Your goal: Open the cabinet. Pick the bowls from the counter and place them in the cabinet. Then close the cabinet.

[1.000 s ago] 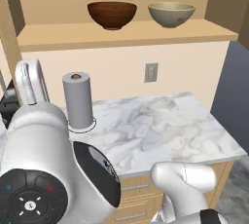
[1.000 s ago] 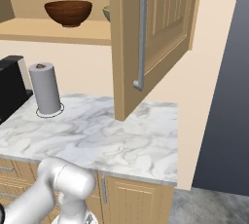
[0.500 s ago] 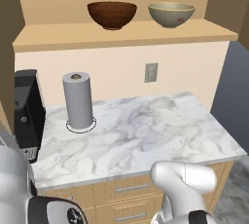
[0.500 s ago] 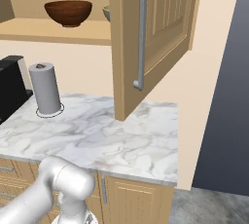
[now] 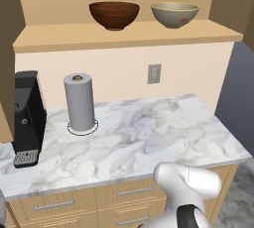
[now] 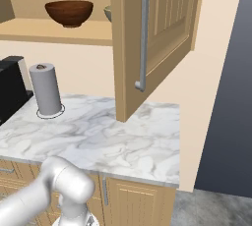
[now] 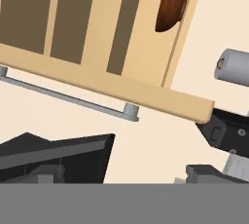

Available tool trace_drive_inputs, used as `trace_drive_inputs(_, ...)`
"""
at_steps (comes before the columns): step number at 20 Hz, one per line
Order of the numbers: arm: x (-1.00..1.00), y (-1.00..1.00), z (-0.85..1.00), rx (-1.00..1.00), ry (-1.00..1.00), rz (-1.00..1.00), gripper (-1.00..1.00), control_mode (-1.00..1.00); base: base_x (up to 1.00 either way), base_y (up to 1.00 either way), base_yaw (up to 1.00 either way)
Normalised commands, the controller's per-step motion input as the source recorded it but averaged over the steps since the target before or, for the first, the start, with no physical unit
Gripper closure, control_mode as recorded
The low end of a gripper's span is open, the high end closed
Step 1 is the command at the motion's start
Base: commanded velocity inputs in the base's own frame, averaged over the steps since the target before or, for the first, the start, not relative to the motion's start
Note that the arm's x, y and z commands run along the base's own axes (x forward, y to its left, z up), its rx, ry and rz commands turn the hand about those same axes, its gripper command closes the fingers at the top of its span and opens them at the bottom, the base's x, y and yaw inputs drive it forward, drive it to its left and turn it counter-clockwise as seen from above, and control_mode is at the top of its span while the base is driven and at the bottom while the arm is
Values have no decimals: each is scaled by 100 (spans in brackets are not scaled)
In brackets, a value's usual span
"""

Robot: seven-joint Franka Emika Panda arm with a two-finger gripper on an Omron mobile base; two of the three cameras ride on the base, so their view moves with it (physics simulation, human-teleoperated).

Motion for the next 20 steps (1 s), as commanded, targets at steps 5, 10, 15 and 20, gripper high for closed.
trace_drive_inputs(5,8,17,-10,7,0,0,-100,-100,0,0,0)
trace_drive_inputs(10,0,37,-16,8,0,0,-100,-100,0,0,0)
trace_drive_inputs(15,5,56,-9,4,0,0,-100,-100,0,0,0)
trace_drive_inputs(20,30,33,-3,7,1,0,-100,-100,0,0,0)
